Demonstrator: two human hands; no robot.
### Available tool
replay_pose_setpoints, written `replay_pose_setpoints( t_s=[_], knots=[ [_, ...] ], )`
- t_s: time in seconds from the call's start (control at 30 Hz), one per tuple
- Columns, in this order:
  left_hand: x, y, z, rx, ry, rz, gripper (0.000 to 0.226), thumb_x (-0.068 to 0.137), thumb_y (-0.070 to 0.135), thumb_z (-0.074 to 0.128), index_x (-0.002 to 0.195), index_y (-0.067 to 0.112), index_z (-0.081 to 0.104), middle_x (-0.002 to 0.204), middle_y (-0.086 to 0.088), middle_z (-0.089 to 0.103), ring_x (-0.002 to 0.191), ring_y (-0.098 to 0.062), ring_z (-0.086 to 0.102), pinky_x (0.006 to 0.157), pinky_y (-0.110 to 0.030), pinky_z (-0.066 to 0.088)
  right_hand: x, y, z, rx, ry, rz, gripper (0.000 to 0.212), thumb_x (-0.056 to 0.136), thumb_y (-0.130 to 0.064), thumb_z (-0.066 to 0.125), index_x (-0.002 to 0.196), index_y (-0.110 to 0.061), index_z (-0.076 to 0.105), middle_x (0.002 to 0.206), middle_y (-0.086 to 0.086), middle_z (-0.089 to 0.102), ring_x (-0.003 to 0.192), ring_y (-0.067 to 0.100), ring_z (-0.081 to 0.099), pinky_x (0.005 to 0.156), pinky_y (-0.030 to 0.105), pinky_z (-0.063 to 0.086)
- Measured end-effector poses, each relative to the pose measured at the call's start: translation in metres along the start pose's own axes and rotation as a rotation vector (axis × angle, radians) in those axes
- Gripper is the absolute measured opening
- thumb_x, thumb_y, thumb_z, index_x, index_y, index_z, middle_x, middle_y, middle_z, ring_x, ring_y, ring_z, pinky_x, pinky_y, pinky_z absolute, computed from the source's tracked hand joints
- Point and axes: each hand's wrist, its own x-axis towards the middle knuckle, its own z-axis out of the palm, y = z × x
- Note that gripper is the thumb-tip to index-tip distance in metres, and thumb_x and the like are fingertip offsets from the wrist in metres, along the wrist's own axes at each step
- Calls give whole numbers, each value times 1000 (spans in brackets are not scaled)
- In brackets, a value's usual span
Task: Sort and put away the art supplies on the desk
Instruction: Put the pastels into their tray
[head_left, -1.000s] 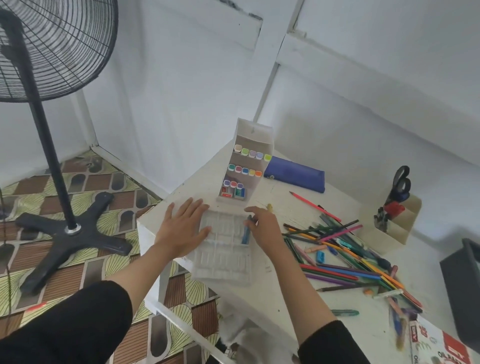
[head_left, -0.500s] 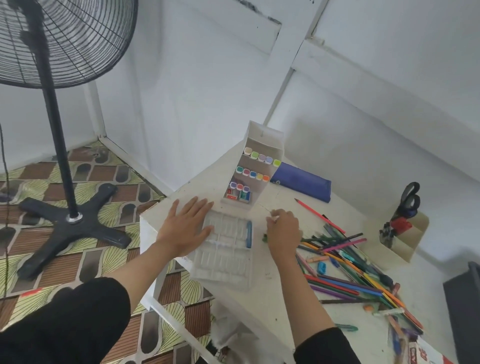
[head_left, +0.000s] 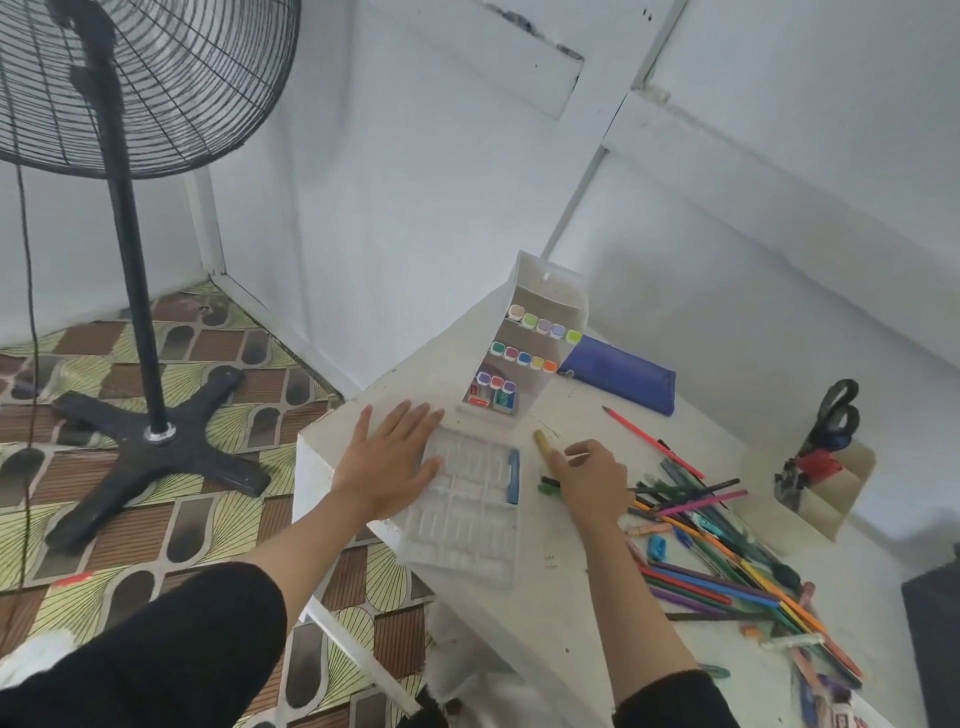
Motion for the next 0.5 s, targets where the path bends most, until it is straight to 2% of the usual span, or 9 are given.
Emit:
replay_pose_setpoints(
  t_s=[0.07, 0.23, 0.3, 0.37, 0.4, 0.5],
  knots=[
    [1, 0, 0, -4, -5, 1, 81, 77, 64, -11, 151, 32, -5, 160, 11, -2, 146, -9, -11, 116, -47, -11, -1, 0, 5, -108, -59, 2, 27, 79, -54, 65, 91, -31, 59, 91, -7, 63, 98, 19, 54, 86, 39, 39],
    [1, -1, 0, 5, -7, 5, 82, 76, 64, -10, 152, 31, -4, 160, 11, -2, 146, -10, -10, 116, -47, -11, -3, -7, 6, -58, -34, -3, 8, 85, -33, 66, 86, -27, 61, 94, -4, 66, 93, 17, 56, 90, 41, 42],
    [1, -1, 0, 2, 0, 7, 82, 77, 64, -10, 152, 31, -3, 160, 11, 0, 146, -10, -9, 116, -47, -11, -3, -11, -2, 141, -37, -24, 7, 85, -26, 67, 89, -21, 64, 93, 0, 68, 85, 15, 58, 83, 34, 47],
    [1, 0, -1, 1, -2, 8, 83, 76, 64, -10, 152, 31, -3, 160, 11, 0, 146, -10, -9, 116, -48, -10, -6, -17, -14, 384, -91, -39, 13, 84, -18, 69, 95, -12, 69, 90, 2, 68, 79, 12, 58, 69, 18, 45],
    [1, -1, -2, 0, -3, 9, 83, 76, 64, -10, 152, 31, -2, 160, 11, 0, 146, -10, -9, 116, -48, -10, -8, -20, -20, 497, -125, -22, 14, 84, -15, 69, 97, -10, 70, 87, 2, 68, 77, 10, 58, 66, 16, 43],
    [1, -1, -2, -9, 10, 15, 83, 76, 64, -8, 152, 31, 1, 160, 11, 3, 146, -10, -7, 116, -48, -10, -14, -27, -31, 711, -244, 23, 9, 87, -16, 65, 95, -13, 69, 85, -3, 66, 80, 9, 57, 71, 24, 45]
  ],
)
